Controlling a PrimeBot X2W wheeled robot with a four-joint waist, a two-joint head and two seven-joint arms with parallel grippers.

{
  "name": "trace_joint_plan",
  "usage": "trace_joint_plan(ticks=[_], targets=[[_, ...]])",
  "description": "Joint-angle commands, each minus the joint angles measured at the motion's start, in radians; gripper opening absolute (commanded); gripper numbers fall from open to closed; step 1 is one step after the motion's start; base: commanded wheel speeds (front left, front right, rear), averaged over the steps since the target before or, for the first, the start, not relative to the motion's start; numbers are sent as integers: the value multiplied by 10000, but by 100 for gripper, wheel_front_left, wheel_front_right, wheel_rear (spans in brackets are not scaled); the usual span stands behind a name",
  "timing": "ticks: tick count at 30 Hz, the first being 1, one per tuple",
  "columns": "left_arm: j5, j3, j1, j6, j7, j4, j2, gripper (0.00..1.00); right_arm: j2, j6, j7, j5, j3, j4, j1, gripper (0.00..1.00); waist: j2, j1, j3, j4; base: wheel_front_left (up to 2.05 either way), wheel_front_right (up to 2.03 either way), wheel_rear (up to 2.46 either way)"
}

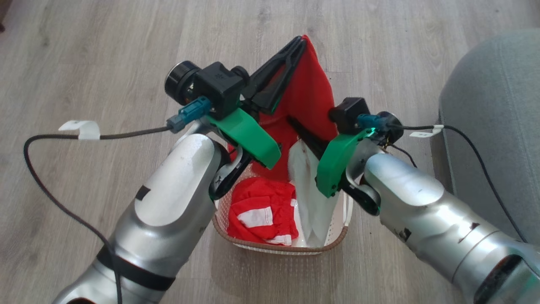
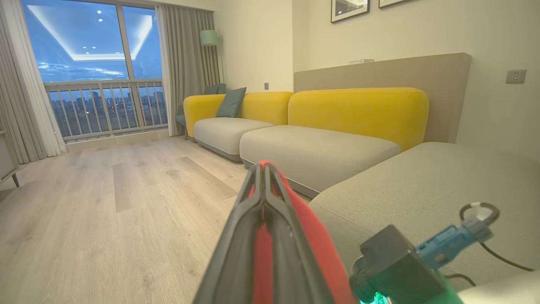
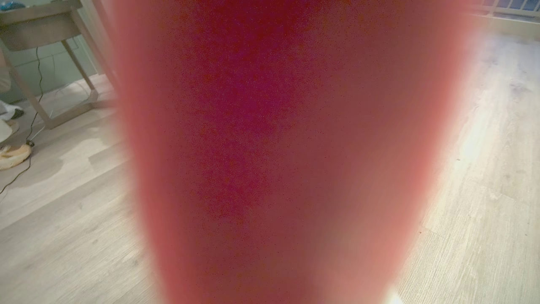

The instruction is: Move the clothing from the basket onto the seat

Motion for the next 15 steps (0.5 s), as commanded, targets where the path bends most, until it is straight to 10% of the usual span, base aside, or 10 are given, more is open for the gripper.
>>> trace_joint_plan(ticks=[1,2,15], targets=[[6,421,-463,-9,-51,-242,111,57,23,-2,-133,34,-257,-378,-262,0,0,0,-2,-67,0,0,0],[16,439,-447,-9,-51,-234,111,100,-9,-2,-134,6,-333,-444,-220,0,0,0,0,-108,0,0,0],[151,647,29,-9,-51,480,271,100,-352,-2,-136,-691,-1822,-1189,374,0,0,0,75,-1229,0,0,0]])
